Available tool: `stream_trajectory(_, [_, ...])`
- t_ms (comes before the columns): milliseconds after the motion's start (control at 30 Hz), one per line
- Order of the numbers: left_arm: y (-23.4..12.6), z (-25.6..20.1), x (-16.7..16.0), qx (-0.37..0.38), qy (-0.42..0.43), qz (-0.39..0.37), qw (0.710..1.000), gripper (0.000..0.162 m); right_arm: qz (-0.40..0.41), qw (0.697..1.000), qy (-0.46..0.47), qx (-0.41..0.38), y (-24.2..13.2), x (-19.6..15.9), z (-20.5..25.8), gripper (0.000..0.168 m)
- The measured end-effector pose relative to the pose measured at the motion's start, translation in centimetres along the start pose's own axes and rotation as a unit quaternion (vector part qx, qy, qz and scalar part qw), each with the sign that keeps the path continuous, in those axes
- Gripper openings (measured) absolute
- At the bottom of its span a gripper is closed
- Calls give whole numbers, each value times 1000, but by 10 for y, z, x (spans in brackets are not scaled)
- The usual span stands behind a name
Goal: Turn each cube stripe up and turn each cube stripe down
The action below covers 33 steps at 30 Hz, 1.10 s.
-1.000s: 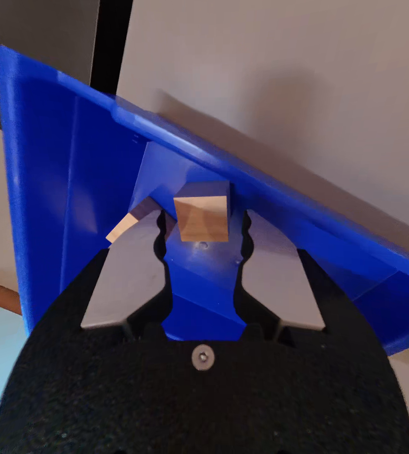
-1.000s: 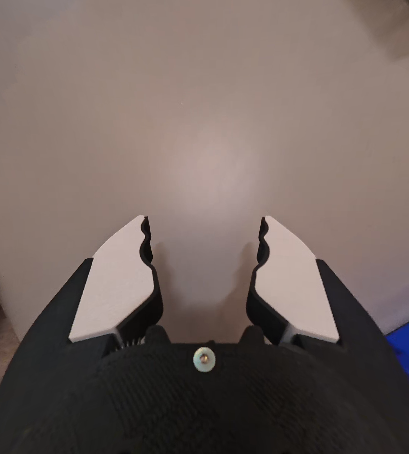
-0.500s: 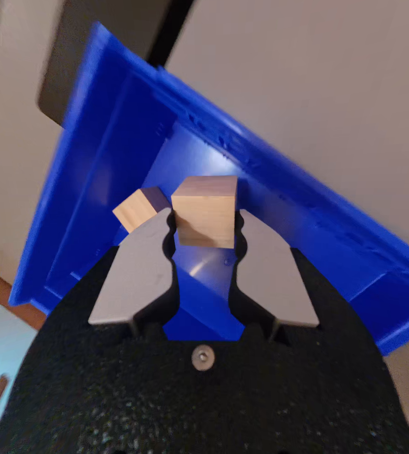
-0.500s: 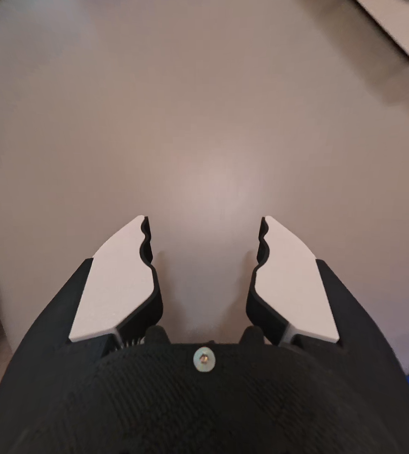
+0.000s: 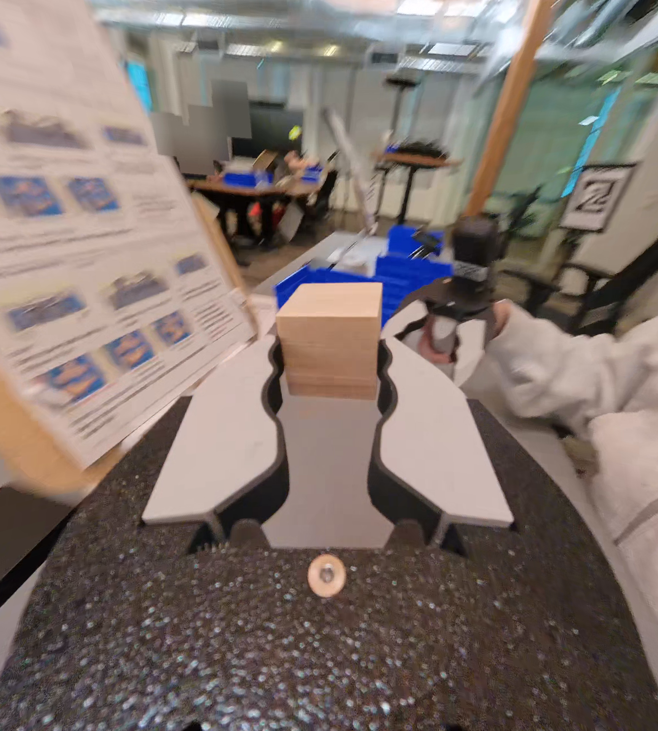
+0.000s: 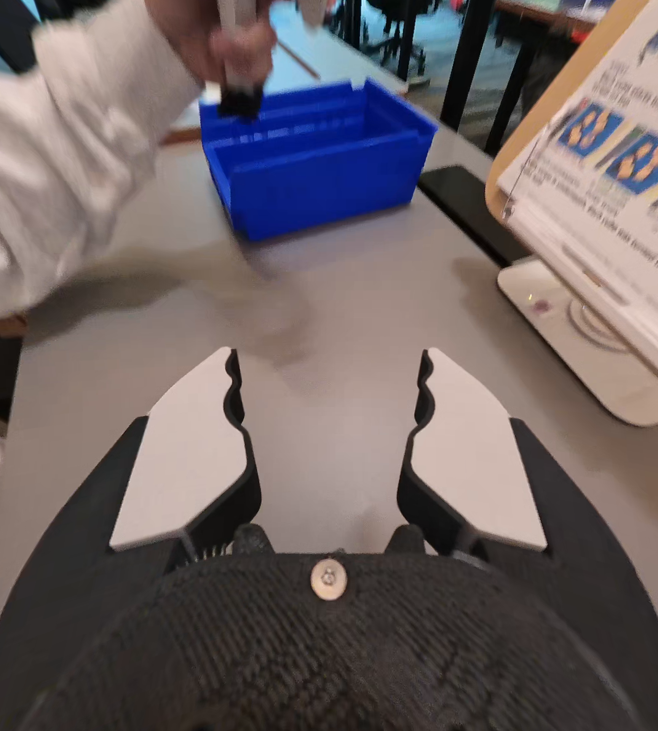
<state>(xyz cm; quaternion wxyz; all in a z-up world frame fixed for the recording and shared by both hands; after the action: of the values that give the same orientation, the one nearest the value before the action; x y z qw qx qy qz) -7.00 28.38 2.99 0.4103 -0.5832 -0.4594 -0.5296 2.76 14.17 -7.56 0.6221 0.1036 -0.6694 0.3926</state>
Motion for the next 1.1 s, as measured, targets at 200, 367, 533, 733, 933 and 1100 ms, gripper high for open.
stream_trajectory(200, [69,-66,-17,-119,-31,-80,989,45,-88,996,-14,8,-7,55,4,81])
stream_trajectory(367, [103,-93,-26,-166,-59,-127,976,45,-129,991,-22,-20,-29,71,-1,77])
stream_trajectory(533, [117,-105,-34,-185,-71,-154,968,45,-147,989,-24,3,-42,73,6,68])
stream_trajectory(733, [121,-110,-41,-191,-84,-174,962,45,-144,989,-32,18,-45,73,11,60])
stream_trajectory(933, [123,-111,-43,-194,-87,-175,961,45,-130,991,-40,22,-42,72,11,53])
stream_trajectory(1100, [123,-110,-43,-200,-96,-180,958,45,-130,990,-44,42,-40,72,15,43])
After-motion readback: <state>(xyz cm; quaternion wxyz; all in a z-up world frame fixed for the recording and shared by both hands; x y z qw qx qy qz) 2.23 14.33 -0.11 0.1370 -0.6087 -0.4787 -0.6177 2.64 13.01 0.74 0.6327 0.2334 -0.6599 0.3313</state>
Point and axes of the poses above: each gripper's, where its closed fingertips meet, y out along the fingers, x out of its top, z = x × y across the jaws, the point moved 1 cm from there along -y, back along the fingers, and after that the axes turned 10 degrees about x, right-handed, at the moved point
